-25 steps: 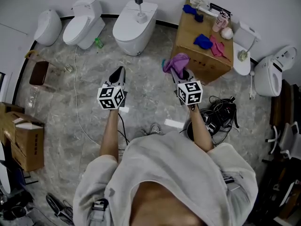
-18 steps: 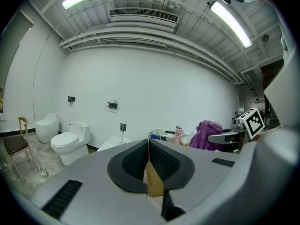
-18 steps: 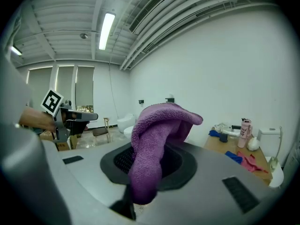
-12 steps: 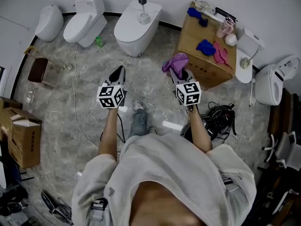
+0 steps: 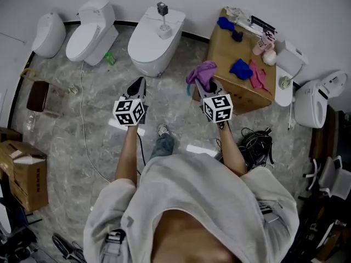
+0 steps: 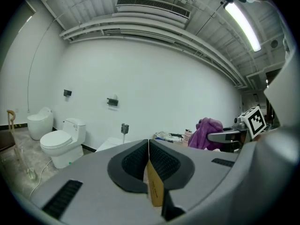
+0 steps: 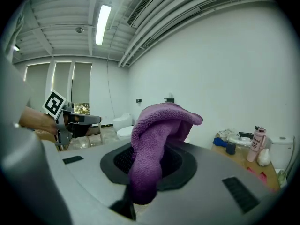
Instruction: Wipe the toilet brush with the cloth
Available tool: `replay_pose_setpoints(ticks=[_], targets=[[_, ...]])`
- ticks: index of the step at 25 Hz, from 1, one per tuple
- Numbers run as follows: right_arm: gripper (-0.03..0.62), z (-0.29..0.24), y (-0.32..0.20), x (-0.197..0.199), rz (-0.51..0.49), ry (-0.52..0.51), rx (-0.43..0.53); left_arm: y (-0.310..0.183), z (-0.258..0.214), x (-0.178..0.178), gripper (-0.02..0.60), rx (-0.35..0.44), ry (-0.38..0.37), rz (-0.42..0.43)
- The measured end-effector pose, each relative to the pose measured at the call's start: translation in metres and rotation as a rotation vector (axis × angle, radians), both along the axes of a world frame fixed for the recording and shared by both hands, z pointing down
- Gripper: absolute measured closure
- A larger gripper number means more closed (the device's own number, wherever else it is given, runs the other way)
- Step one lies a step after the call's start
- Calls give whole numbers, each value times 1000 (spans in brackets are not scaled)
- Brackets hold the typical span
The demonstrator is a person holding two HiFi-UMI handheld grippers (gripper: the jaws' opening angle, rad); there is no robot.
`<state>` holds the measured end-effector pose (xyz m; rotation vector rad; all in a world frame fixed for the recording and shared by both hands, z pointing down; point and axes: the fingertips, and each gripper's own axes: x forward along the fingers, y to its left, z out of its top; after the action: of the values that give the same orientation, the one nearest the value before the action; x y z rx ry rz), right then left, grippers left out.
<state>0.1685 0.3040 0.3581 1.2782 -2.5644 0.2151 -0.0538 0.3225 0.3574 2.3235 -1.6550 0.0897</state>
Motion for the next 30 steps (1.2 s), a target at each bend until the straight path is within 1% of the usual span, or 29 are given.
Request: replay_pose_setpoints(ticks=[8,13,16,24,30], targets=[[502,-14,-93,-34,43,8,14,-105,-14,-35,558,20,9,36],[502,-16,-136,-50,64,6,22,-158,-17,-49,558,27,1,70],[502,-10,-149,-57,68,15,12,-178,-19,-52,558,32,-3,89],[502,7,-172,-69,67,31,-27,-213,-11,-60,558,18,-5,109],[502,18,-208,-72,63,41,-38,-252,0,-59,558,6,3,120]])
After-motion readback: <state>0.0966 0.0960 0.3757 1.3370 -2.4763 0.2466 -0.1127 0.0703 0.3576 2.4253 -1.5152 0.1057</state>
